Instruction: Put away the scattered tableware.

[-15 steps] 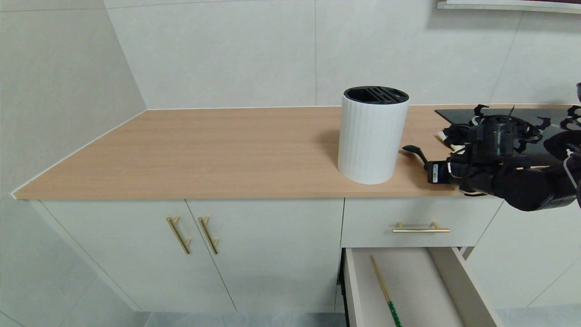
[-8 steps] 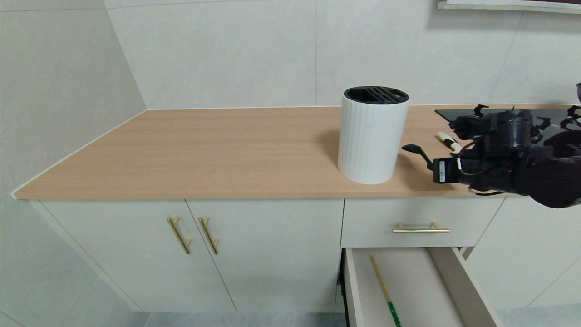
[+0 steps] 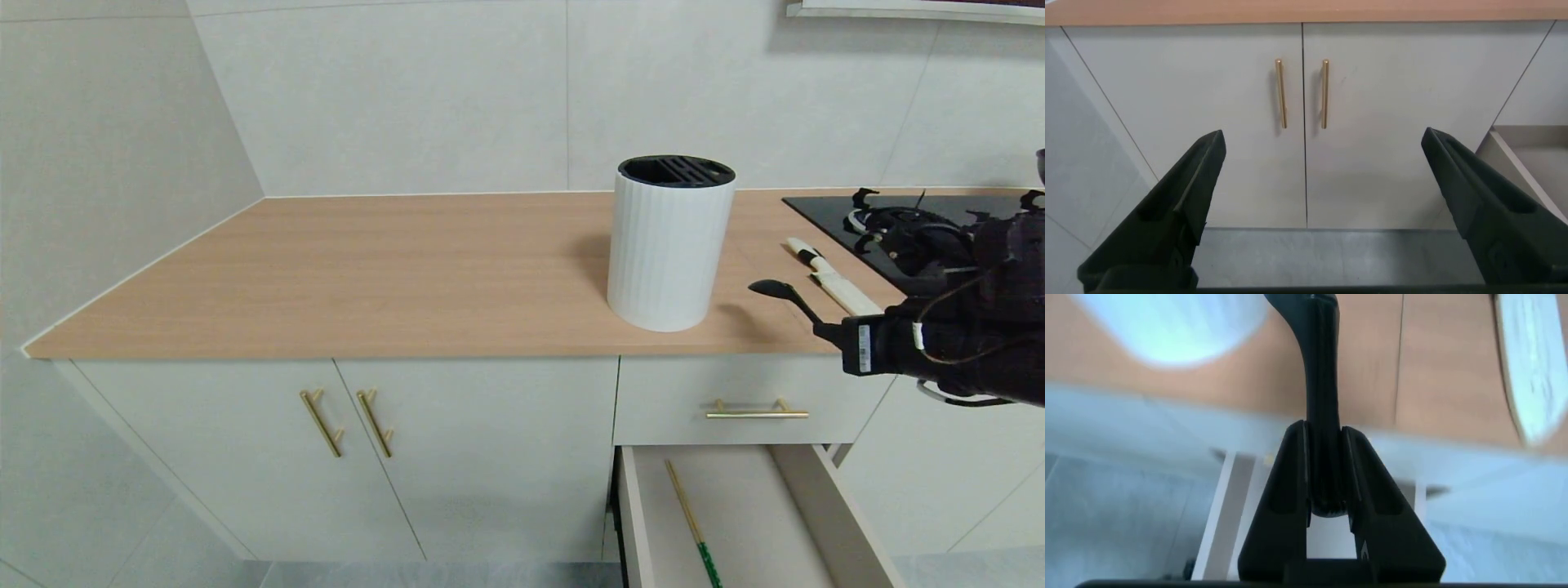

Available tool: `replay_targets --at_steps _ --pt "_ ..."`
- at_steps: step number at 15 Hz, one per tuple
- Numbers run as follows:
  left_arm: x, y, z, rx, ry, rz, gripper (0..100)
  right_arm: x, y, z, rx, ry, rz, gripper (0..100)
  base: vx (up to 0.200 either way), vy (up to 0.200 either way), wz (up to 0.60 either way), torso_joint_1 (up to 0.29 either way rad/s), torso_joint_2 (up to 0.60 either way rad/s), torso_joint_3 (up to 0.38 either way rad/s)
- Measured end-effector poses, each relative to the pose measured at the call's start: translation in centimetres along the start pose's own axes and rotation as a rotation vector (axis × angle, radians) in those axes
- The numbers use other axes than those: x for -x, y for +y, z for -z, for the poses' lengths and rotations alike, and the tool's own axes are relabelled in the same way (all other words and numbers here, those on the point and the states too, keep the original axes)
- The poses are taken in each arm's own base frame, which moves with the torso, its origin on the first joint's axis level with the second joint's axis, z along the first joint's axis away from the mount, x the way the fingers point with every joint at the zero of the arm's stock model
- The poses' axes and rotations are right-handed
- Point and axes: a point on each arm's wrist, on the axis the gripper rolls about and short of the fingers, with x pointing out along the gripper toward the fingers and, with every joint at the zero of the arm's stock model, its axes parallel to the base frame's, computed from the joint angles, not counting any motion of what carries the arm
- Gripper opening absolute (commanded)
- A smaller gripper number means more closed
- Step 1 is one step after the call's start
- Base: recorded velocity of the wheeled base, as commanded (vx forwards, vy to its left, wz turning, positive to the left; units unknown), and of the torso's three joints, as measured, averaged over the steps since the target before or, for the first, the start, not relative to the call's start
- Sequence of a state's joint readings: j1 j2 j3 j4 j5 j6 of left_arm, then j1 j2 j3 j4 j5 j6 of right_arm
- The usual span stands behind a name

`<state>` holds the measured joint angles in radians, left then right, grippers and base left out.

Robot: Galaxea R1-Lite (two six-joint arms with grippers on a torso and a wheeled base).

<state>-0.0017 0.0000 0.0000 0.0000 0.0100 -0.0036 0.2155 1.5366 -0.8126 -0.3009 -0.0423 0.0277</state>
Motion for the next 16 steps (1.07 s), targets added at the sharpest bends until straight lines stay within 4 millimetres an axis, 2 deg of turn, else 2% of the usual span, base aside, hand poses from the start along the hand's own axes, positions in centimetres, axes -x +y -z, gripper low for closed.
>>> replay_targets --at_steps 3,5,13,16 --pt "0.0 0.0 0.0 0.001 0.000 0.000 100 2.3 0.0 1.9 0.009 0.022 -0.006 0 0.000 0.000 0.00 0.000 0.00 0.000" --pt "0.0 0.0 0.0 0.000 0.000 0.000 100 2.9 0.4 2.7 0.020 0.039 -0.023 0 0.000 0.000 0.00 0.000 0.00 0.000" --pt "0.0 0.0 0.0 0.000 0.000 0.000 100 3.5 0.8 4.3 0.064 0.078 -0.042 0 0.000 0.000 0.00 0.000 0.00 0.000" --pt "0.0 0.0 0.0 0.000 0.000 0.000 100 3.5 0.9 4.5 0.069 0.083 -0.050 0 0.000 0.000 0.00 -0.113 0.27 0.160"
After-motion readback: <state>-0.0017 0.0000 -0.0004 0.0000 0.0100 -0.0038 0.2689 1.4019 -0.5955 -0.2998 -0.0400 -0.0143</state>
